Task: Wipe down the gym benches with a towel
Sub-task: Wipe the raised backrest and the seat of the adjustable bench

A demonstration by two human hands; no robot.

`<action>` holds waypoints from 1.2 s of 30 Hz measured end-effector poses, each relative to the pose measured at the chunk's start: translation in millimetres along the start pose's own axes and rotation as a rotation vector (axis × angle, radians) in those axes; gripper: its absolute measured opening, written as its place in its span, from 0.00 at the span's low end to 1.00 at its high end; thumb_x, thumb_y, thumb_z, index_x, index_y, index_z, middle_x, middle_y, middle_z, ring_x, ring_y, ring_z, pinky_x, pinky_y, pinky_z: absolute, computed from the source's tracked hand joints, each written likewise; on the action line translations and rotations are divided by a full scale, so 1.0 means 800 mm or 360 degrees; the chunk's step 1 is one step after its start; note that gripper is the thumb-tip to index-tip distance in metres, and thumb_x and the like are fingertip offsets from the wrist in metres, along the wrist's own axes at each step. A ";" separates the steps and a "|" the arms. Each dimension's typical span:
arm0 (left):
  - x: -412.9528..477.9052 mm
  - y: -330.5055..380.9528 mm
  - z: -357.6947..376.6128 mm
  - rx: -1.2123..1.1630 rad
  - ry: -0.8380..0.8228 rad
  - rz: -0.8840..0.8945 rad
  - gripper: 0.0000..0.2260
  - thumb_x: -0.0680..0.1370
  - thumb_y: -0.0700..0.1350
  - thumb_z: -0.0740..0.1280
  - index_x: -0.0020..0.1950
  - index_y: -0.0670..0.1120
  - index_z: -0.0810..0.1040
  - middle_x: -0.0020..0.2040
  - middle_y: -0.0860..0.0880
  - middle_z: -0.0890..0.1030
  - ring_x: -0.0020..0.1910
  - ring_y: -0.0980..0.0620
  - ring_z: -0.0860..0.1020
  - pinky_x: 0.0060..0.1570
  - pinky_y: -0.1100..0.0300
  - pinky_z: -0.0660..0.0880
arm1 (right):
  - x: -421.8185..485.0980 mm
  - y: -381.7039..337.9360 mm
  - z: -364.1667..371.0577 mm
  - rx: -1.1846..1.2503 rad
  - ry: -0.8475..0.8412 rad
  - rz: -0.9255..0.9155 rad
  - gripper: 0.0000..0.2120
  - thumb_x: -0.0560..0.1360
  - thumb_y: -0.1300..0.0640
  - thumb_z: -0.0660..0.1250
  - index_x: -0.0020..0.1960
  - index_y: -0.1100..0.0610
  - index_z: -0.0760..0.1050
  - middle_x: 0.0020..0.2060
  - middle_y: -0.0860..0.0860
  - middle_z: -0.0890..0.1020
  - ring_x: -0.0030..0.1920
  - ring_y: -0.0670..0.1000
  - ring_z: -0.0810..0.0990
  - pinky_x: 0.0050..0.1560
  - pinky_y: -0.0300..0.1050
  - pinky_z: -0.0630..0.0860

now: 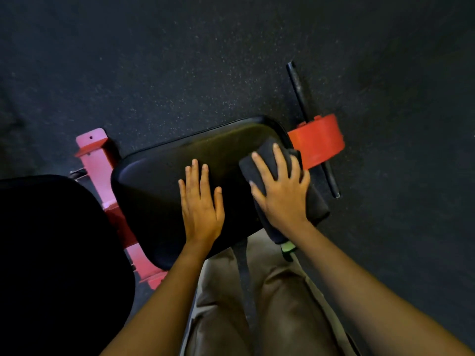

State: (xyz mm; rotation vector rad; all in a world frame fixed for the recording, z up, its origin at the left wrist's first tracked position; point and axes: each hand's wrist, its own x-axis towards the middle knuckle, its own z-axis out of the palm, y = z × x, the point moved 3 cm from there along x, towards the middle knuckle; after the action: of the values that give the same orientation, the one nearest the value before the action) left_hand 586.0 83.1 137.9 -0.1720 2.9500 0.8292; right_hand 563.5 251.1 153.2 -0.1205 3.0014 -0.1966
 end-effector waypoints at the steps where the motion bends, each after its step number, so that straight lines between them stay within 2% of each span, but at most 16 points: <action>1: -0.001 -0.001 0.001 -0.0001 -0.0007 -0.0021 0.23 0.80 0.47 0.55 0.73 0.39 0.63 0.75 0.39 0.59 0.75 0.50 0.50 0.73 0.53 0.45 | 0.025 -0.008 -0.003 0.0010 -0.0016 0.0057 0.27 0.77 0.41 0.56 0.74 0.47 0.63 0.73 0.58 0.66 0.65 0.66 0.67 0.55 0.67 0.70; 4: -0.005 -0.002 0.001 -0.0018 0.0023 -0.0092 0.23 0.80 0.47 0.55 0.73 0.39 0.63 0.75 0.39 0.60 0.75 0.49 0.51 0.73 0.52 0.46 | 0.091 -0.034 -0.012 0.0007 -0.0079 0.0083 0.28 0.76 0.42 0.59 0.75 0.47 0.63 0.73 0.58 0.66 0.67 0.67 0.68 0.58 0.69 0.68; 6: -0.009 -0.003 -0.001 -0.0048 0.0090 -0.0153 0.22 0.80 0.46 0.56 0.72 0.38 0.64 0.74 0.39 0.60 0.75 0.47 0.52 0.73 0.51 0.47 | 0.096 -0.044 -0.013 0.0029 -0.0119 -0.0074 0.32 0.75 0.43 0.63 0.76 0.48 0.59 0.75 0.58 0.63 0.70 0.66 0.65 0.61 0.69 0.65; 10: -0.027 -0.004 -0.009 -0.0092 0.0233 -0.0335 0.22 0.79 0.45 0.56 0.72 0.37 0.64 0.74 0.38 0.61 0.75 0.45 0.54 0.73 0.50 0.48 | 0.030 -0.029 -0.008 0.0121 -0.0163 -0.0969 0.37 0.71 0.43 0.65 0.77 0.49 0.57 0.76 0.54 0.62 0.74 0.62 0.61 0.67 0.68 0.61; 11: -0.033 -0.005 -0.010 -0.0091 0.0245 -0.0375 0.22 0.79 0.45 0.56 0.72 0.37 0.64 0.74 0.38 0.61 0.75 0.45 0.54 0.72 0.50 0.48 | 0.011 -0.017 -0.006 0.0060 -0.0172 -0.1068 0.36 0.71 0.42 0.65 0.76 0.47 0.59 0.76 0.53 0.61 0.75 0.62 0.60 0.68 0.70 0.57; 12: -0.039 -0.007 -0.012 -0.0087 0.0259 -0.0421 0.22 0.79 0.45 0.56 0.72 0.37 0.64 0.74 0.38 0.61 0.74 0.44 0.54 0.72 0.50 0.48 | 0.002 -0.006 -0.007 -0.0013 -0.0166 -0.1050 0.35 0.71 0.41 0.65 0.76 0.45 0.60 0.77 0.53 0.59 0.75 0.63 0.58 0.67 0.73 0.54; 14: -0.050 -0.012 -0.014 -0.0059 0.0275 -0.0492 0.22 0.79 0.46 0.56 0.72 0.37 0.65 0.74 0.38 0.61 0.74 0.44 0.54 0.72 0.51 0.47 | 0.009 0.006 -0.013 -0.0072 -0.0173 -0.0766 0.34 0.73 0.37 0.62 0.76 0.40 0.57 0.78 0.55 0.55 0.75 0.66 0.55 0.63 0.77 0.53; 18: -0.068 -0.019 -0.010 -0.0018 0.0347 -0.0608 0.23 0.80 0.46 0.56 0.72 0.37 0.63 0.74 0.38 0.60 0.75 0.43 0.54 0.73 0.53 0.45 | 0.060 -0.038 -0.017 -0.0002 -0.0225 -0.0359 0.34 0.74 0.42 0.66 0.77 0.43 0.56 0.76 0.57 0.59 0.70 0.71 0.61 0.59 0.74 0.64; 20: -0.075 -0.019 -0.008 -0.0014 0.0383 -0.0690 0.23 0.80 0.46 0.55 0.73 0.37 0.62 0.74 0.38 0.59 0.75 0.42 0.54 0.73 0.53 0.45 | 0.076 -0.074 -0.014 0.0001 -0.0220 -0.0404 0.35 0.73 0.42 0.67 0.77 0.45 0.58 0.76 0.57 0.61 0.69 0.70 0.64 0.59 0.72 0.65; 23: -0.089 -0.022 -0.004 0.0009 0.0427 -0.0803 0.23 0.80 0.46 0.55 0.73 0.36 0.62 0.74 0.37 0.59 0.74 0.42 0.54 0.72 0.52 0.46 | 0.054 -0.093 -0.005 -0.0021 -0.0242 -0.1059 0.37 0.72 0.42 0.68 0.76 0.45 0.58 0.76 0.56 0.60 0.69 0.69 0.64 0.60 0.71 0.65; 26: -0.106 -0.025 -0.001 0.0018 0.0420 -0.0885 0.24 0.80 0.47 0.54 0.73 0.36 0.61 0.75 0.38 0.57 0.75 0.43 0.52 0.73 0.52 0.45 | 0.025 -0.047 -0.004 -0.0081 -0.0320 -0.1792 0.39 0.70 0.40 0.70 0.76 0.45 0.57 0.76 0.56 0.61 0.68 0.68 0.65 0.60 0.69 0.66; 28: -0.115 -0.027 0.003 0.0024 0.0395 -0.0904 0.24 0.80 0.47 0.54 0.74 0.37 0.60 0.76 0.41 0.55 0.75 0.45 0.50 0.72 0.52 0.45 | 0.034 -0.009 -0.009 -0.0179 -0.0290 -0.1980 0.37 0.70 0.39 0.67 0.75 0.45 0.58 0.75 0.55 0.61 0.67 0.67 0.67 0.59 0.67 0.68; 30: -0.117 -0.028 0.006 0.0037 0.0375 -0.0908 0.24 0.80 0.48 0.54 0.74 0.37 0.59 0.76 0.41 0.55 0.75 0.45 0.50 0.72 0.52 0.44 | 0.061 0.003 -0.016 -0.0175 -0.0252 -0.1744 0.33 0.72 0.39 0.61 0.74 0.45 0.59 0.75 0.56 0.61 0.66 0.66 0.66 0.57 0.67 0.70; 33: -0.115 -0.030 0.010 0.0069 0.0377 -0.0910 0.24 0.80 0.48 0.54 0.74 0.37 0.60 0.75 0.38 0.58 0.74 0.43 0.51 0.71 0.53 0.43 | 0.087 -0.040 -0.019 -0.0092 -0.0272 -0.1062 0.33 0.72 0.41 0.60 0.75 0.45 0.59 0.75 0.56 0.61 0.66 0.68 0.64 0.58 0.69 0.67; 34: -0.115 -0.030 0.012 0.0077 0.0380 -0.0917 0.24 0.81 0.48 0.54 0.74 0.37 0.60 0.75 0.38 0.58 0.74 0.43 0.52 0.71 0.53 0.43 | 0.084 -0.062 -0.015 -0.0081 -0.0299 -0.0975 0.34 0.72 0.42 0.63 0.75 0.46 0.59 0.75 0.57 0.61 0.67 0.69 0.64 0.59 0.70 0.66; 36: -0.114 -0.030 0.013 0.0071 0.0390 -0.0934 0.24 0.81 0.48 0.53 0.74 0.36 0.60 0.74 0.37 0.59 0.74 0.43 0.52 0.71 0.53 0.42 | 0.064 -0.090 -0.007 -0.0058 -0.0291 -0.1174 0.38 0.70 0.43 0.69 0.75 0.47 0.59 0.75 0.57 0.61 0.67 0.68 0.63 0.59 0.70 0.65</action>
State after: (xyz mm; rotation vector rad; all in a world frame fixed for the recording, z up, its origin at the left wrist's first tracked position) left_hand 679.8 76.5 125.6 -1.1388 2.8515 0.6863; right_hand 517.5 175.9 161.9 -1.1714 2.6356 -0.1834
